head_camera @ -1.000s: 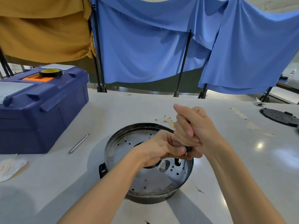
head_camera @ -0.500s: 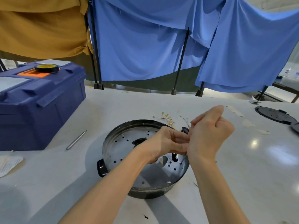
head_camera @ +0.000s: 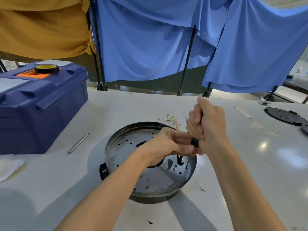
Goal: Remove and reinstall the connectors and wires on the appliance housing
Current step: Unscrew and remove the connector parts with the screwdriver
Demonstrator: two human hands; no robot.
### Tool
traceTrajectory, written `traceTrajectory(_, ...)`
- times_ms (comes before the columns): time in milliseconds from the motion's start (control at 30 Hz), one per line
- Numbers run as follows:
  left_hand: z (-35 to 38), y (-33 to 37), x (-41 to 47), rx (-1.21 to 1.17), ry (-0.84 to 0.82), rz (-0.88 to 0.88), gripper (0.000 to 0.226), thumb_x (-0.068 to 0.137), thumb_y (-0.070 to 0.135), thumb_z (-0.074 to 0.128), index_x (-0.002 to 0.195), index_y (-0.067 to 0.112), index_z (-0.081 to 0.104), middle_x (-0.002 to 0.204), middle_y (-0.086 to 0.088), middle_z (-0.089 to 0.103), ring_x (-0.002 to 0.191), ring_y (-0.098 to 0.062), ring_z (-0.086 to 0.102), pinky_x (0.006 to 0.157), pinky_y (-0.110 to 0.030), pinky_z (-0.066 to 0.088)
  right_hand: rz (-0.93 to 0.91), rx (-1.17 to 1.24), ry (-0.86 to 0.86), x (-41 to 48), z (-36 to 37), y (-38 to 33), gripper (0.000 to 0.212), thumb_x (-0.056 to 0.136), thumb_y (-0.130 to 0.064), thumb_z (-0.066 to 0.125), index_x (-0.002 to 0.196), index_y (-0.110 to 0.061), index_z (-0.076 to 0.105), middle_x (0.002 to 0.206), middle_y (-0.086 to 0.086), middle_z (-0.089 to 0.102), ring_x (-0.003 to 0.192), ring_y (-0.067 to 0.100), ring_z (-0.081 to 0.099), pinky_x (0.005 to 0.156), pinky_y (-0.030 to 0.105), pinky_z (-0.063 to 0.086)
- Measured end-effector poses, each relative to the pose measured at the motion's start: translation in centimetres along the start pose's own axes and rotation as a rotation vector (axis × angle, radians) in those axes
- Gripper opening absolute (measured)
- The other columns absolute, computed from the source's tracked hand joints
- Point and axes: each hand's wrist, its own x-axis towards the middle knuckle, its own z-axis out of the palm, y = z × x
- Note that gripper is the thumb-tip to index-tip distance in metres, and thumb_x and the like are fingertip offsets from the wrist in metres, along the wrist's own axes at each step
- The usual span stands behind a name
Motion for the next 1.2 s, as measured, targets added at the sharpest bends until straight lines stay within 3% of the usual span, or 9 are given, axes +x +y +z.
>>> traceTrajectory(100, 0.8, -0.1, 0.4, 0.093, 0.016, 0.018, 0.019, 0.084, 0.000, 0.068, 0.096, 0.011, 0.076, 0.084, -0.008, 0.074, 0.078, -0.018, 0.071, 0.075, -0.025, 0.057, -0.211, -0.182, 0.420, -0.7, 1.3, 1.3, 0.068, 0.099, -0.023, 0.033, 0.033, -0.015, 0.048, 0.031, -0.003, 0.038, 0.030, 0.015, 0.034, 0.044, 0.022, 0.031)
traceTrajectory(167, 1.1, -0.2, 0.3, 0.101, -0.007, 0.009, 0.018, 0.085, -0.003, 0.065, 0.092, 0.011, 0.075, 0.073, -0.001, 0.073, 0.069, -0.012, 0.070, 0.066, -0.019, 0.055, -0.256, -0.189, 0.486, -1.4, 1.8, 1.9, 0.067, 0.098, -0.026, 0.033, 0.034, -0.017, 0.052, 0.032, -0.003, 0.040, 0.032, 0.016, 0.038, 0.046, 0.024, 0.034)
traceTrajectory(433, 0.5, -0.1, 0.0, -0.027, -0.071, -0.042, 0.019, 0.092, 0.005, 0.060, 0.107, 0.000, 0.069, 0.092, -0.016, 0.073, 0.098, -0.035, 0.069, 0.093, -0.037, 0.053, 0.201, -0.035, -0.481, 0.8, -2.0, -1.5, 0.063, 0.094, -0.037, 0.051, 0.039, -0.007, 0.046, 0.030, 0.006, 0.034, 0.023, 0.017, 0.027, 0.035, 0.016, 0.027)
traceTrajectory(567, 0.2, -0.2, 0.1, -0.047, -0.012, -0.041, 0.027, 0.086, 0.006, 0.066, 0.113, 0.000, 0.068, 0.097, -0.017, 0.073, 0.098, -0.032, 0.069, 0.089, -0.036, 0.055, 0.066, -0.011, -0.159, 0.2, -0.4, -0.2, 0.066, 0.101, -0.024, 0.042, 0.036, -0.012, 0.039, 0.029, 0.002, 0.025, 0.025, 0.011, 0.016, 0.037, 0.012, 0.016)
traceTrajectory(667, 0.6, -0.2, 0.4, -0.002, 0.021, -0.012, 0.021, 0.085, 0.004, 0.068, 0.105, 0.008, 0.073, 0.089, -0.009, 0.075, 0.083, -0.022, 0.072, 0.078, -0.028, 0.056, -0.135, -0.131, 0.280, -0.5, 0.8, 1.0, 0.070, 0.100, -0.029, 0.034, 0.032, -0.015, 0.043, 0.031, -0.001, 0.033, 0.028, 0.015, 0.027, 0.041, 0.017, 0.025)
traceTrajectory(767, 1.0, -0.1, 0.2, 0.026, 0.012, -0.018, 0.020, 0.088, 0.002, 0.064, 0.091, 0.017, 0.077, 0.078, -0.001, 0.075, 0.075, -0.015, 0.072, 0.073, -0.022, 0.056, -0.205, -0.203, 0.408, -1.4, 1.6, 1.7, 0.068, 0.098, -0.033, 0.034, 0.034, -0.016, 0.050, 0.031, -0.002, 0.039, 0.030, 0.014, 0.035, 0.047, 0.023, 0.031)
traceTrajectory(1000, 0.3, 0.1, 0.1, -0.036, -0.068, -0.058, 0.017, 0.094, 0.011, 0.058, 0.102, 0.003, 0.072, 0.091, -0.015, 0.073, 0.099, -0.035, 0.069, 0.094, -0.039, 0.053, 0.093, -0.109, -0.470, 0.9, -1.4, -1.7, 0.061, 0.096, -0.033, 0.054, 0.042, -0.006, 0.047, 0.031, 0.008, 0.037, 0.024, 0.017, 0.030, 0.035, 0.017, 0.031)
traceTrajectory(1100, 0.0, -0.1, 0.2, -0.080, -0.027, -0.057, 0.025, 0.089, 0.012, 0.063, 0.109, -0.003, 0.068, 0.097, -0.019, 0.072, 0.101, -0.036, 0.068, 0.090, -0.038, 0.055, 0.049, -0.061, -0.299, 0.7, -0.5, -0.7, 0.064, 0.101, -0.023, 0.046, 0.038, -0.011, 0.040, 0.029, 0.003, 0.027, 0.023, 0.011, 0.018, 0.037, 0.011, 0.021)
traceTrajectory(1200, 0.1, 0.0, 0.2, -0.063, 0.015, -0.027, 0.017, 0.085, 0.006, 0.066, 0.099, 0.010, 0.075, 0.090, -0.013, 0.075, 0.086, -0.026, 0.072, 0.078, -0.030, 0.057, -0.142, -0.193, 0.130, 0.0, 0.9, 0.6, 0.070, 0.101, -0.025, 0.040, 0.032, -0.017, 0.043, 0.029, -0.003, 0.033, 0.024, 0.013, 0.027, 0.034, 0.016, 0.024)
